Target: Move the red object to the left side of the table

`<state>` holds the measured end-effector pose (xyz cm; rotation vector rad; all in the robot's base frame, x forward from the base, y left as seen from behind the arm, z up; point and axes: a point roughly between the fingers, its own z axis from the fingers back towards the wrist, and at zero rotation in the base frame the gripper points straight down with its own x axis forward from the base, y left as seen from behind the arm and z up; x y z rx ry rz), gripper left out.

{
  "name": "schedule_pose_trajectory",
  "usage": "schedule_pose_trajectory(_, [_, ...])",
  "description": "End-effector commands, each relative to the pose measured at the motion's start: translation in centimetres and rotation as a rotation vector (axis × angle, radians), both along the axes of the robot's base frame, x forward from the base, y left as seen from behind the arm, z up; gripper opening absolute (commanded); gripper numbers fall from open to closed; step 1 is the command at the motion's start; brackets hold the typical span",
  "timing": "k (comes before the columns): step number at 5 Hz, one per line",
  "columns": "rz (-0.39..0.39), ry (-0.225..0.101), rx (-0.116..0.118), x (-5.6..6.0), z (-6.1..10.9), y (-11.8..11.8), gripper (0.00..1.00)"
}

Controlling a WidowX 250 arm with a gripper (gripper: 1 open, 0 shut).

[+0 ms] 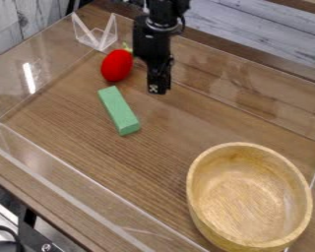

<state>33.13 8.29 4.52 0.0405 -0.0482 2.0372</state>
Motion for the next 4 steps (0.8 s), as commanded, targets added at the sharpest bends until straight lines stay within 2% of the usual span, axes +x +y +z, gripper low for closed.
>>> schedule_pose_trajectory(1, [0.031, -0.026, -0.015, 0.5, 2.5, 2.0, 0.00])
schedule_pose_trajectory(2, [0.058, -0.015, -0.036, 0.0, 3.0, 3.5, 1.00])
schedule_pose_trajectory(4, [0.028, 0.031, -0.073, -0.7, 3.3, 2.8, 1.00])
